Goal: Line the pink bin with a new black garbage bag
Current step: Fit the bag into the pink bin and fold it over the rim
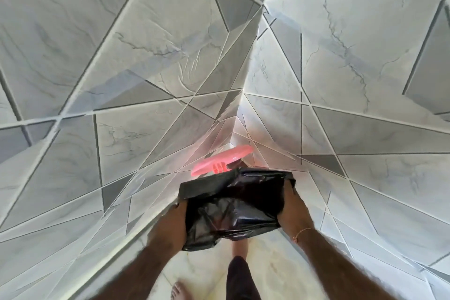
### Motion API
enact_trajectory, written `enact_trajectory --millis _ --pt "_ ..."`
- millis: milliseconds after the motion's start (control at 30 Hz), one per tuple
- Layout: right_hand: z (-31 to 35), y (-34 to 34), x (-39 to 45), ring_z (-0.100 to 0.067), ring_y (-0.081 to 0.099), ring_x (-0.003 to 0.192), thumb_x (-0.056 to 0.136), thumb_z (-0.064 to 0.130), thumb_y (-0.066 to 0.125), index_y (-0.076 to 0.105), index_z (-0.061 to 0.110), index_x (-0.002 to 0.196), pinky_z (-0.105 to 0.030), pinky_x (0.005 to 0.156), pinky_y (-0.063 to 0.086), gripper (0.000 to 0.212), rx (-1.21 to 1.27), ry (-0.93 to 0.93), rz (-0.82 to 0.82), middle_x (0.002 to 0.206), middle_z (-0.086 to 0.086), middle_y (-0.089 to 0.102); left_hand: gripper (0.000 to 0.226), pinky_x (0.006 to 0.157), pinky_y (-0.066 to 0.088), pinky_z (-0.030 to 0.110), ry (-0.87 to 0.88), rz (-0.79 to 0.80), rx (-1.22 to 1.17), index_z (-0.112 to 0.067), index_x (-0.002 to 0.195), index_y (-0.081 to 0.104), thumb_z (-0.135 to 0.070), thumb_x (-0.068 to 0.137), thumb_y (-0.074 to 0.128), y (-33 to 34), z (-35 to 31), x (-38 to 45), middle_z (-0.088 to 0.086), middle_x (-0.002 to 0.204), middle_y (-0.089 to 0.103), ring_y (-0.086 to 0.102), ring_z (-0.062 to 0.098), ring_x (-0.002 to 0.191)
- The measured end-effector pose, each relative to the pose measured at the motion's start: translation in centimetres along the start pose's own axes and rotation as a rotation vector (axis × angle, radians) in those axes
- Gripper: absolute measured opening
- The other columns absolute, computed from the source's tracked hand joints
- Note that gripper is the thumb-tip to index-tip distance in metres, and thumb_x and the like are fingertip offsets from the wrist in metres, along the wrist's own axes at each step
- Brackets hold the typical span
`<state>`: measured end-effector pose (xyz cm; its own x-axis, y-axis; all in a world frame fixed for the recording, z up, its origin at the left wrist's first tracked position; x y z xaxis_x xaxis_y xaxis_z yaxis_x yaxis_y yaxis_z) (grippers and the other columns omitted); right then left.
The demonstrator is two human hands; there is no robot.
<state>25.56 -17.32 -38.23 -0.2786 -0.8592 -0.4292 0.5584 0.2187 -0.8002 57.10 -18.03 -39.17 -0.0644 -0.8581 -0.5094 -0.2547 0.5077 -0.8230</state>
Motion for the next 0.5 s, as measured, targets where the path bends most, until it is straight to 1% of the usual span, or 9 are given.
enact_trajectory --millis 67,100,167,233,300,367,400,467,500 --pt "-0.1 3.0 1.8 -0.035 0.056 0.121 0.072 0.001 0.056 0.006 0.030 0.150 -0.045 0.103 0.046 0.097 -0.061 -0.036 0.047 0.149 -0.009 0.044 0.052 0.090 0.052 0.036 0.019 0.077 -0.002 -0.031 0.138 0.022 -0.025 0.087 0.031 3.0 -0.9 1.5 0.000 0.125 0.057 0.064 0.022 0.105" --pt "0.1 4.2 2.5 -0.035 0.055 0.121 0.070 0.000 0.056 0.006 0.030 0.149 -0.044 0.103 0.047 0.099 -0.084 -0.059 0.066 0.147 -0.010 0.045 0.055 0.090 0.052 0.034 0.006 0.115 -0.014 -0.030 0.141 0.021 -0.024 0.088 0.034 4.0 -1.4 2.1 0.000 0.126 0.056 0.063 0.022 0.107" --pt "0.2 6.3 3.8 -0.033 0.051 0.127 0.071 -0.003 0.058 0.009 0.030 0.149 -0.041 0.105 0.046 0.098 -0.123 -0.077 0.088 0.149 -0.009 0.043 0.058 0.091 0.051 0.034 0.002 0.152 -0.040 -0.028 0.144 0.024 -0.021 0.088 0.042 5.9 -2.4 3.3 0.001 0.128 0.055 0.062 0.023 0.110" --pt "0.3 7.9 5.0 -0.028 0.042 0.135 0.075 -0.007 0.059 0.010 0.026 0.151 -0.033 0.110 0.037 0.096 -0.147 -0.080 0.092 0.154 -0.006 0.035 0.057 0.093 0.050 0.036 0.016 0.160 -0.081 -0.031 0.143 0.026 -0.024 0.090 0.043 7.7 -3.3 4.8 0.001 0.128 0.057 0.062 0.024 0.112" --pt "0.0 9.4 6.3 -0.024 0.037 0.136 0.077 -0.012 0.054 0.010 0.020 0.153 -0.028 0.112 0.032 0.094 -0.109 -0.060 0.108 0.156 -0.004 0.030 0.057 0.089 0.052 0.039 -0.018 0.170 -0.165 -0.039 0.140 0.024 -0.030 0.088 0.047 9.9 -3.8 6.8 0.000 0.126 0.059 0.063 0.027 0.108" --pt "-0.6 10.2 7.9 -0.026 0.039 0.134 0.077 -0.014 0.052 0.012 0.018 0.153 -0.031 0.111 0.033 0.092 -0.073 -0.050 0.078 0.154 -0.007 0.034 0.066 0.078 0.056 0.039 0.000 0.199 -0.226 -0.049 0.132 0.020 -0.031 0.080 0.056 11.4 -4.9 8.4 -0.004 0.124 0.054 0.063 0.030 0.102" --pt "-1.2 10.7 9.0 -0.029 0.041 0.134 0.075 -0.015 0.051 0.014 0.017 0.153 -0.034 0.111 0.035 0.092 -0.056 -0.041 0.055 0.153 -0.009 0.036 0.065 0.074 0.058 0.040 0.005 0.195 -0.297 -0.051 0.128 0.022 -0.030 0.078 0.057 12.3 -5.4 9.5 -0.007 0.123 0.051 0.062 0.031 0.101" --pt "-2.9 12.0 11.2 -0.034 0.041 0.135 0.072 -0.016 0.049 0.016 0.016 0.152 -0.038 0.108 0.039 0.093 -0.035 -0.021 0.023 0.156 -0.011 0.031 0.057 0.073 0.057 0.043 0.020 0.183 -0.332 -0.043 0.129 0.031 -0.021 0.079 0.048 13.3 -6.7 11.2 -0.005 0.122 0.052 0.062 0.034 0.101" --pt "-3.6 12.4 12.0 -0.035 0.042 0.134 0.071 -0.016 0.048 0.015 0.018 0.152 -0.040 0.105 0.042 0.094 -0.025 -0.006 0.012 0.158 -0.008 0.026 0.058 0.075 0.055 0.044 0.049 0.182 -0.304 -0.039 0.130 0.032 -0.016 0.079 0.045 13.8 -7.5 11.9 -0.001 0.124 0.055 0.062 0.036 0.102"
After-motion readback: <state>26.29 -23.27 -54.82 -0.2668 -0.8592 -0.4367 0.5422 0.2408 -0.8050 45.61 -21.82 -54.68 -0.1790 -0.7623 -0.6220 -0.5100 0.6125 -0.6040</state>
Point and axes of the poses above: each hand's wrist, its own x-axis towards the middle knuckle, its own y-axis out of the palm, z = x × y, the point moved 9 cm from there along x, towards the middle knuckle
